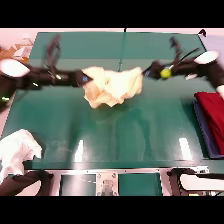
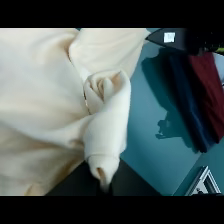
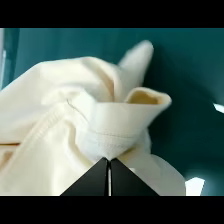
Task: Fold the shirts.
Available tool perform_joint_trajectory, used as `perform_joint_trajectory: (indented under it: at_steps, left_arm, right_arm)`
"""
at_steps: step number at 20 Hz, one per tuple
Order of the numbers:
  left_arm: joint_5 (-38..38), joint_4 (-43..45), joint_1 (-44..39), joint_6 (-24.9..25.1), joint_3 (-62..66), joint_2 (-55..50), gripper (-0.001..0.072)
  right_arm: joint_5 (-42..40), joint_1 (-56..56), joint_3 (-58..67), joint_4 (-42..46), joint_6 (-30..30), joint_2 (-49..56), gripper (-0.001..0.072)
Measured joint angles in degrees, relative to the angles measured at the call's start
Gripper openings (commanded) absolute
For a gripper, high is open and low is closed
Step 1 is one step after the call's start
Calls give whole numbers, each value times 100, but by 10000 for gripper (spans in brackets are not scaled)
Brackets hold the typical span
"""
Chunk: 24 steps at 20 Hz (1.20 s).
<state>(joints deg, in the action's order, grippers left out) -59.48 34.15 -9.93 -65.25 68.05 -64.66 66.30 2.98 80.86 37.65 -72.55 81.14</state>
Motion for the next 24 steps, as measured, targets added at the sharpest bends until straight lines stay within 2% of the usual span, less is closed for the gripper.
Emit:
perform_joint_trajectory:
  at_steps: [6, 10, 14, 17, 20, 22, 24]
  left_arm:
    - [-861, 1252, 52, -1067, 2251, 1139, 23]
    - [-1209, 1980, 61, -1292, 3340, 1416, 23]
    - [-1801, 2920, 61, -1353, 3679, 1462, 23]
    - [-2031, 3386, 61, -1357, 3294, 1469, 24]
    - [-1923, 3552, 61, -1362, 2236, 1464, 24]
    - [-1532, 3501, 61, -1340, 1117, 1462, 24]
    - [-782, 3198, 61, -1163, -160, 1462, 24]
  right_arm:
    - [400, 802, 1088, -22, -168, -2039, 10]
    - [422, 1193, 1261, 31, -199, -3331, 11]
    - [474, 1355, 1182, 382, -422, -4135, 11]
    - [516, 1384, 592, 560, -551, -4266, 12]
    - [328, 1394, -597, 568, -494, -4159, 12]
    - [28, 1394, -1646, 407, -280, -3950, 13]
    - [-398, 1397, -2699, 111, 57, -3611, 13]
